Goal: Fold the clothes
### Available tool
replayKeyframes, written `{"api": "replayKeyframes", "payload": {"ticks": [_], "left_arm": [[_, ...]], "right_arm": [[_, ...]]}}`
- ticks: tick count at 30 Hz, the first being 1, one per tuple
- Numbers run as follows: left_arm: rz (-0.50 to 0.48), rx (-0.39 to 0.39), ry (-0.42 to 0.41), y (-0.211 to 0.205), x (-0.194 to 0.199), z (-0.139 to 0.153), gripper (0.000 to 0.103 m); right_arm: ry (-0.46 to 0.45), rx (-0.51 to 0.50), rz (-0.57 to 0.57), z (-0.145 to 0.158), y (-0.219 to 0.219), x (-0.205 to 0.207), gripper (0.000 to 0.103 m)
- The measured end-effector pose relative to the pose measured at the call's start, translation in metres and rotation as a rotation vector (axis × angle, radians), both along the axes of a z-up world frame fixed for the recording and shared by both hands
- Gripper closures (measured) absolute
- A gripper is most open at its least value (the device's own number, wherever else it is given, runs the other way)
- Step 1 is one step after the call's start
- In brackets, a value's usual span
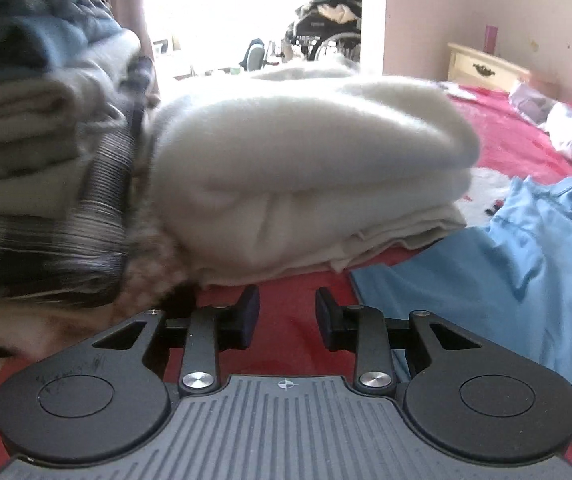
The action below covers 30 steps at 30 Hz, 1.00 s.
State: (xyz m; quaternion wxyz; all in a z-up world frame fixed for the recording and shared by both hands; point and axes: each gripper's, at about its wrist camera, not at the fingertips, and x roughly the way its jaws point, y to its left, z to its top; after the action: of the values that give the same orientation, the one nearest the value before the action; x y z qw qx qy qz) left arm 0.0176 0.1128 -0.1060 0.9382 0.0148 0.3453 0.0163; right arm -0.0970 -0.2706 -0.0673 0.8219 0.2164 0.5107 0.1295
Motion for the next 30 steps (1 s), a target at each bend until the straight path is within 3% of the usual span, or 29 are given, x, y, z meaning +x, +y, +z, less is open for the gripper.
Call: {"api": "replayKeyframes", "payload": {"ticks": [3, 6, 12, 15, 19, 26, 30], "left_arm": [[-0.01, -0.015, -0.055, 0.0, -0.019, 0.016, 0.069], [-0.079, -0.081, -0.053, -0.013, -0.024, 0.027, 0.068], [-0.27, -0.186, 0.015, -0.07, -0.022, 0.028, 0.066], [-0.341, -0.186, 0.047, -0.101, -0.027, 0.018, 0.066], [-0.395, -0.166, 0.054, -0.121, -0.041, 0.01, 0.066], [-0.348, -0.102, 0.047, -0.115, -0.039, -0.001, 0.066], [-0.286, -0.111, 0.033, -0.091, -0.039, 0.0, 0.065]], "right_arm": [[-0.072, -0.051, -0.095, 0.004, -0.03, 0.007, 0.062], [-0.138, -0.12, -0.201, 0.009, -0.067, 0.019, 0.062], [-0.134, -0.191, -0.439, 0.005, -0.146, 0.056, 0.061], [-0.118, -0.21, -0.494, -0.001, -0.164, 0.079, 0.061], [-0.133, -0.162, -0.428, -0.002, -0.155, 0.105, 0.061], [-0.167, -0.236, -0.108, -0.011, -0.078, 0.167, 0.061], [-0.163, -0.223, -0.115, -0.01, -0.064, 0.166, 0.061]]}}
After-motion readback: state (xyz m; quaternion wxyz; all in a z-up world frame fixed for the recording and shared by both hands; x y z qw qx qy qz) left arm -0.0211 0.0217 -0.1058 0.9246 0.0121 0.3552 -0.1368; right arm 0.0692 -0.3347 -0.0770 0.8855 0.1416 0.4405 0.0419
